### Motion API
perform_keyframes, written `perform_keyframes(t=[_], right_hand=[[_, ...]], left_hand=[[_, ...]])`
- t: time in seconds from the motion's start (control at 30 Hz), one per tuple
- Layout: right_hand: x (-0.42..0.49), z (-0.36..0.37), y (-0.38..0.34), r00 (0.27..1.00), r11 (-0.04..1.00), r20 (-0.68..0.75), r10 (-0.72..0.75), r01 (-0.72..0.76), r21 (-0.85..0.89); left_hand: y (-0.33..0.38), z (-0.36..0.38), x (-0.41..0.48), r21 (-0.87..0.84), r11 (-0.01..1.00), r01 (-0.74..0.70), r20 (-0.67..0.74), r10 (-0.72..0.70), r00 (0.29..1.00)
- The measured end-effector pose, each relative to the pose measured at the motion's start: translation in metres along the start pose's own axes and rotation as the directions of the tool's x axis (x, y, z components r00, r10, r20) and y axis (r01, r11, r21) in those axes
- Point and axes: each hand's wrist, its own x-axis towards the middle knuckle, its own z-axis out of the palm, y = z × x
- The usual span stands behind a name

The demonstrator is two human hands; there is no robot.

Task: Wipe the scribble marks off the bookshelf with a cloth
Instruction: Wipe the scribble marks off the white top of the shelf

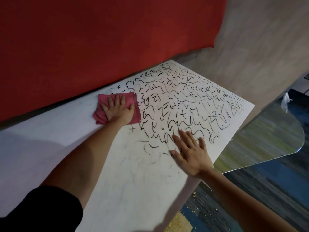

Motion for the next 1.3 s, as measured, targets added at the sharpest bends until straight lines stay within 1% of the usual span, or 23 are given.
perform_keyframes(t=[0.2,0.27,0.33,0.4,0.47,0.57,0.63,0.73,0.8,0.87,0.97,1.03,1.1,1.17,1.23,1.3], right_hand=[[0.0,-0.003,-0.003,1.0,1.0,0.016,0.005,-0.004,-0.023],[-0.001,-0.004,-0.003,1.0,0.999,0.021,0.008,-0.007,-0.034],[-0.003,-0.003,-0.004,1.0,0.999,0.028,0.007,-0.006,-0.04],[-0.003,-0.003,-0.004,1.0,0.999,0.025,0.001,0.0,-0.045],[-0.004,-0.002,-0.004,0.999,0.999,0.032,0.004,-0.003,-0.05],[-0.002,-0.002,-0.003,1.0,0.999,0.026,0.002,-0.001,-0.048],[-0.002,-0.002,-0.002,1.0,0.999,0.026,0.001,0.0,-0.039],[-0.002,-0.001,-0.002,1.0,0.999,0.017,-0.006,0.007,-0.045],[0.0,-0.001,0.0,1.0,0.999,0.016,-0.003,0.003,-0.038],[0.001,-0.001,0.0,1.0,0.999,0.021,-0.003,0.004,-0.039],[0.001,-0.001,0.0,1.0,0.999,0.022,0.0,0.0,-0.037],[0.001,-0.001,0.0,1.0,0.999,0.019,0.0,0.0,-0.034],[0.0,-0.001,0.0,1.0,1.0,0.022,-0.001,0.002,-0.031],[0.0,-0.003,-0.001,1.0,1.0,0.025,-0.01,0.01,-0.018],[-0.001,-0.003,-0.002,0.999,1.0,0.031,-0.01,0.01,-0.015],[-0.001,-0.004,-0.002,1.0,1.0,0.023,-0.004,0.004,-0.016]], left_hand=[[0.006,0.011,-0.102,-0.018,0.997,-0.076,0.004,0.076,0.997],[0.007,0.018,-0.147,0.001,0.99,-0.14,0.005,0.14,0.99],[0.0,0.026,-0.193,0.027,0.97,-0.241,-0.043,0.242,0.969],[-0.009,0.038,-0.217,0.05,0.945,-0.324,-0.142,0.328,0.934],[-0.015,0.038,-0.22,0.049,0.946,-0.32,-0.118,0.324,0.939],[-0.009,0.027,-0.205,0.019,0.963,-0.269,-0.073,0.27,0.96],[-0.006,0.021,-0.179,0.02,0.972,-0.236,-0.026,0.236,0.971],[-0.004,0.012,-0.122,0.026,0.986,-0.163,-0.005,0.163,0.987],[0.0,0.008,-0.087,0.043,0.988,-0.146,0.025,0.145,0.989],[0.004,0.008,-0.07,0.049,0.989,-0.136,0.054,0.134,0.99],[0.007,0.007,-0.082,0.049,0.981,-0.19,0.077,0.186,0.98],[0.0,0.009,-0.109,0.046,0.965,-0.259,0.081,0.255,0.963],[-0.013,0.018,-0.143,0.037,0.924,-0.38,0.026,0.38,0.925],[-0.025,0.024,-0.165,0.077,0.888,-0.453,-0.041,0.457,0.888],[-0.032,0.021,-0.162,0.098,0.884,-0.458,-0.004,0.46,0.888],[-0.03,0.014,-0.143,0.108,0.898,-0.428,0.044,0.425,0.904]])
